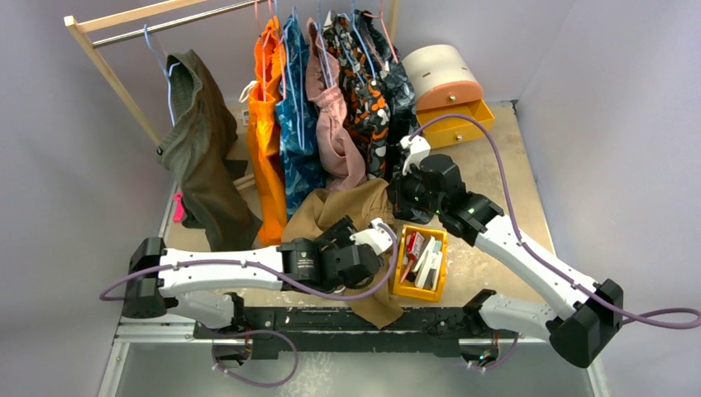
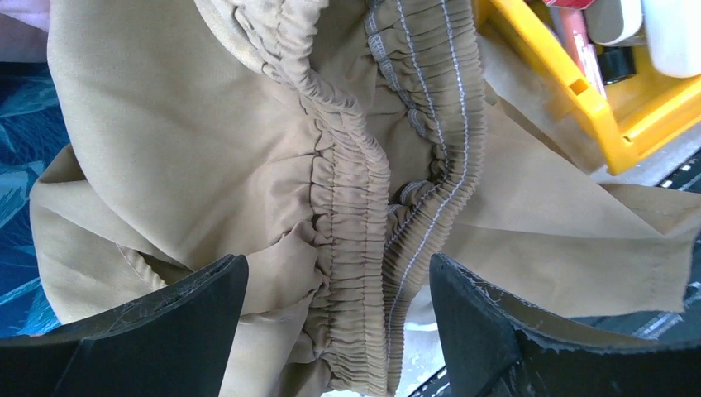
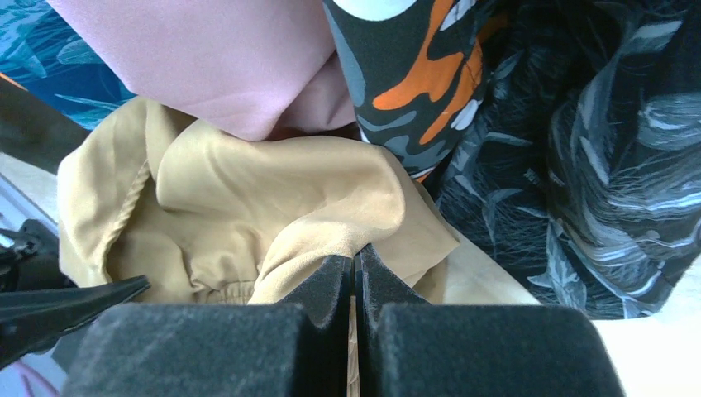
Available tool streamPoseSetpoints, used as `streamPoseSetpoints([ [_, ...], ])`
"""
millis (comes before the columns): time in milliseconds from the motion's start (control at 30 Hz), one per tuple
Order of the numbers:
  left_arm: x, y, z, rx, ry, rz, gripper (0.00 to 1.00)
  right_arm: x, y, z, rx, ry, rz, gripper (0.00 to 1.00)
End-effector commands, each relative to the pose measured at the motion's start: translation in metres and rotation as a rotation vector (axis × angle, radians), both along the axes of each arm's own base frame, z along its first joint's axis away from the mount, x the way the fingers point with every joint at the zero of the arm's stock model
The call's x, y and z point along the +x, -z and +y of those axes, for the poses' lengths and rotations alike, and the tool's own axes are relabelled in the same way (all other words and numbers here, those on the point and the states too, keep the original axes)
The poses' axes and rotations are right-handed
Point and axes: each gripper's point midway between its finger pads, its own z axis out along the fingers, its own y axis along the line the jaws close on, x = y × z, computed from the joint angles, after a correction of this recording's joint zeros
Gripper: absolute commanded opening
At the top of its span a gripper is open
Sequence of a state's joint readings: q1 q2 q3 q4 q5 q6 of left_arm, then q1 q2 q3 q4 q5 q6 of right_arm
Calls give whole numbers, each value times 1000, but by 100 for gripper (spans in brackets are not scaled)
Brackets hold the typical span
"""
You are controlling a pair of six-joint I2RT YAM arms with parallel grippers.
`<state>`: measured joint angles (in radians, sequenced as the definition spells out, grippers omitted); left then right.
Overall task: Place the shorts on the hanger
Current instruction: Adjust the shorts at the center of the board.
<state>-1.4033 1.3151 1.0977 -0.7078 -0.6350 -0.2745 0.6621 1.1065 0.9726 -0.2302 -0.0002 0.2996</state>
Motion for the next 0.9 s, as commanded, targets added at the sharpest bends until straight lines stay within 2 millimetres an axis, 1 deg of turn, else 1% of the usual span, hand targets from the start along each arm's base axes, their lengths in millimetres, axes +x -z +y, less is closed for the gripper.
streamPoseSetpoints([
  [0,15,0,2,-3,-101,-102,81,0,-21,16,103,-50,-21,0],
  [167,24,17,12,41,-181,-157,83,-5,-25,18,136,-71,-12,0],
  [300,25,31,11,66,-193,-159,83,-9,-31,21,170,-92,-5,0],
  [500,23,41,4,54,-186,-136,83,-13,-35,25,202,-108,7,0],
  [633,25,51,8,82,-208,-149,81,-17,-37,31,239,-135,32,0],
  [667,25,53,8,83,-218,-155,77,-19,-39,32,248,-144,35,0],
  [733,27,54,11,81,-236,-165,59,-22,-40,33,258,-152,42,0],
  [800,30,49,15,69,-265,-188,42,-24,-42,32,263,-154,43,0],
  [833,31,47,16,62,-275,-197,35,-25,-43,31,264,-154,42,0],
  [867,32,42,18,53,-287,-208,31,-26,-44,30,263,-152,39,0],
])
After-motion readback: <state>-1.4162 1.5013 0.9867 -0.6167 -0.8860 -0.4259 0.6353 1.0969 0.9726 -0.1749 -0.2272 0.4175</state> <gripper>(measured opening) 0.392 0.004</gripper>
